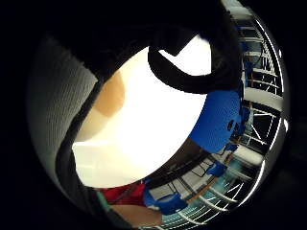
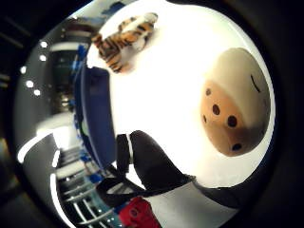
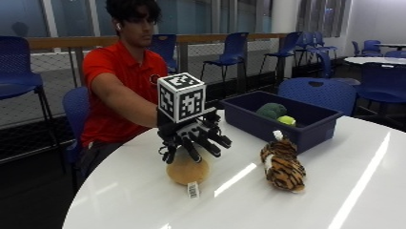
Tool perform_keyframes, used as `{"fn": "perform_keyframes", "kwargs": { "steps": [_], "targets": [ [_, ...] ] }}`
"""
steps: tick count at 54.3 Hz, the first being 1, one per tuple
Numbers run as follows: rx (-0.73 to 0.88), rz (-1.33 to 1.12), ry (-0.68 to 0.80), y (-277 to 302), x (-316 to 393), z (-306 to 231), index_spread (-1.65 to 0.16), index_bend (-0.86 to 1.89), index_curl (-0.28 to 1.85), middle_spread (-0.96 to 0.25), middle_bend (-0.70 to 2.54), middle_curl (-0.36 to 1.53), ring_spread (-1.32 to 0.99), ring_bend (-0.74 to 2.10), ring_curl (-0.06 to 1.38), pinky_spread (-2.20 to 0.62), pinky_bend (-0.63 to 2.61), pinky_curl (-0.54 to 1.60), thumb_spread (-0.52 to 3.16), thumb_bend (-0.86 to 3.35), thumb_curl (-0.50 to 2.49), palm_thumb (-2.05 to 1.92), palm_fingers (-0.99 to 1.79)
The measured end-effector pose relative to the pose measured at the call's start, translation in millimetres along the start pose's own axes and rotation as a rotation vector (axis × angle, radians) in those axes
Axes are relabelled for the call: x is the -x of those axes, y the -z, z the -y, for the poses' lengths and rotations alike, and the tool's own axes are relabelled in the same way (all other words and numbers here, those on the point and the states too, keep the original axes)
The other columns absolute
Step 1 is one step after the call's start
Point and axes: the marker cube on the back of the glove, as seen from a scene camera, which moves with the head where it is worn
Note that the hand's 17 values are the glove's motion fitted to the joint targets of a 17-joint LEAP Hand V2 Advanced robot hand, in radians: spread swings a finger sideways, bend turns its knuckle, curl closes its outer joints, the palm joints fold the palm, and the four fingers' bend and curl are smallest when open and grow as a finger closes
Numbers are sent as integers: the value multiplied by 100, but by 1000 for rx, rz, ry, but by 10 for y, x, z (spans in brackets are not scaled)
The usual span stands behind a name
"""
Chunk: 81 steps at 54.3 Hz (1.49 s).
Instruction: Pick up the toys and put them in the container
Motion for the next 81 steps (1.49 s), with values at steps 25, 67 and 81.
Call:
{"fn": "perform_keyframes", "kwargs": {
  "steps": [25, 67, 81],
  "targets": [
    [48, 30, -13, -282, -124, 85, -35, 13, 25, -5, 12, 22, 3, 16, 19, 15, 109, 36, 98, -7, 22, -9, -20],
    [79, -134, -57, -497, -109, 114, -40, 20, 26, -14, 27, 24, -15, 77, 35, -21, 118, 34, 123, 3, 34, 17, 40],
    [-31, -172, -35, -456, 8, 91, -39, 18, 27, -32, 41, 33, -40, 92, 41, -39, 119, 36, 119, 16, 49, 51, 85]
  ]
}}
